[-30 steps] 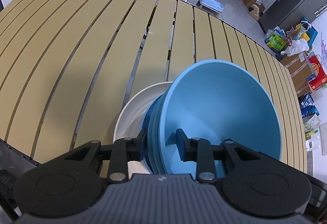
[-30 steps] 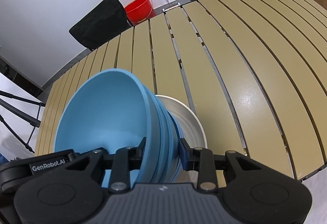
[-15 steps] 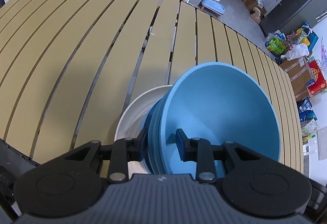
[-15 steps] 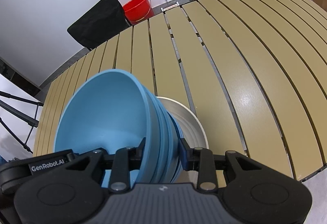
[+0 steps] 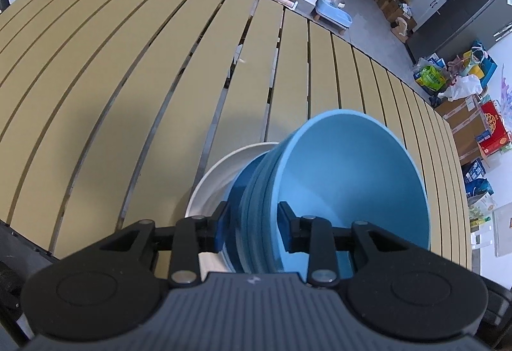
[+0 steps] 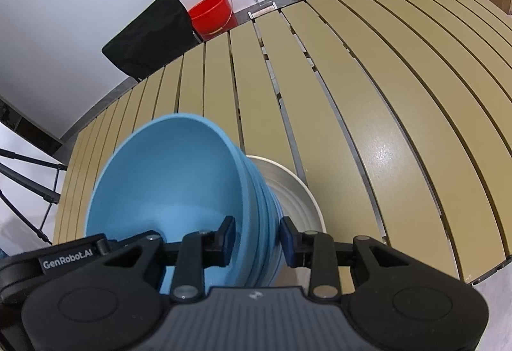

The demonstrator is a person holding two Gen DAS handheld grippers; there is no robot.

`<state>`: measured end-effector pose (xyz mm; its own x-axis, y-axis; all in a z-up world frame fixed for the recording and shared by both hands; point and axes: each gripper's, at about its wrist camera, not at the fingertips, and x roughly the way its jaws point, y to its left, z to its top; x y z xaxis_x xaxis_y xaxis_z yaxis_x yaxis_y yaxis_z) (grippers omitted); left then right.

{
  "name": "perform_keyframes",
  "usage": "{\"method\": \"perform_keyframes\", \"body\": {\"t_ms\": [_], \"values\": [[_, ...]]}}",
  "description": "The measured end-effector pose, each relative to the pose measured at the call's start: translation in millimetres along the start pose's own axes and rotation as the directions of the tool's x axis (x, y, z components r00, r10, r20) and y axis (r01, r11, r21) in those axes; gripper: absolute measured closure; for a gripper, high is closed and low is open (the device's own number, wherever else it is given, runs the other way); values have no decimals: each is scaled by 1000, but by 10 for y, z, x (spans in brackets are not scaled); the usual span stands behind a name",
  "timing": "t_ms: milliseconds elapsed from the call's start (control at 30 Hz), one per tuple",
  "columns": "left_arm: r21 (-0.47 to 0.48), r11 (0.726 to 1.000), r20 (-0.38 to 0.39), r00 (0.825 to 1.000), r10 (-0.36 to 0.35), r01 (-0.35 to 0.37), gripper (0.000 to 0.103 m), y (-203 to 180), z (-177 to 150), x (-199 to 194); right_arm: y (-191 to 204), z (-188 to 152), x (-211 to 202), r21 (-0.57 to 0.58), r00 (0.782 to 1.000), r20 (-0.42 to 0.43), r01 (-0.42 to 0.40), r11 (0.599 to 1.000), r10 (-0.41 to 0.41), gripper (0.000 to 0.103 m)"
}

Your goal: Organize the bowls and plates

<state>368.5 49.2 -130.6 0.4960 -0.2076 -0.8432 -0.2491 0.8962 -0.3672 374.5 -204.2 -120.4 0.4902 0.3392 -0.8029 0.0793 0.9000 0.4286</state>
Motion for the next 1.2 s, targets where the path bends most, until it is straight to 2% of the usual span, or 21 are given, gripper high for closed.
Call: {"method": "perform_keyframes", "body": {"t_ms": [133, 200, 233, 500, 633, 667, 700, 967, 1200], "values": [[9, 1000, 31, 1000, 4, -4, 63, 6, -1, -88, 12, -2, -59, -10, 1000, 13, -6, 1000, 6, 68], [21, 1000, 53, 999, 7, -9, 57, 8, -7, -153, 22, -7, -103, -15, 1000, 24, -8, 1000, 9, 54], [28, 1000, 66, 998, 10, -12, 56, -2, -14, -187, 27, -11, -130, -20, 999, 31, -6, 1000, 6, 51], [92, 995, 210, 977, 28, -48, 21, -39, -150, -585, 30, -70, -427, -60, 995, 88, -33, 998, 38, 17], [118, 991, 271, 962, 22, -56, 10, -90, -240, -778, 14, -140, -600, -83, 991, 128, -39, 996, 49, 11], [124, 991, 285, 958, 17, -55, 4, -97, -277, -826, 10, -151, -629, -84, 990, 136, -37, 996, 48, 3], [129, 990, 299, 954, 12, -53, 0, -86, -327, -880, -1, -171, -663, -85, 988, 144, -36, 996, 48, 0], [179, 979, 415, 910, 13, -96, 0, -146, -617, -1259, -51, -417, -1001, -133, 980, 196, -3, 991, 30, 0], [215, 968, 508, 861, 5, -133, 0, -153, -956, -1670, -57, -719, -1404, -179, 959, 279, 14, 984, 37, 0]]}}
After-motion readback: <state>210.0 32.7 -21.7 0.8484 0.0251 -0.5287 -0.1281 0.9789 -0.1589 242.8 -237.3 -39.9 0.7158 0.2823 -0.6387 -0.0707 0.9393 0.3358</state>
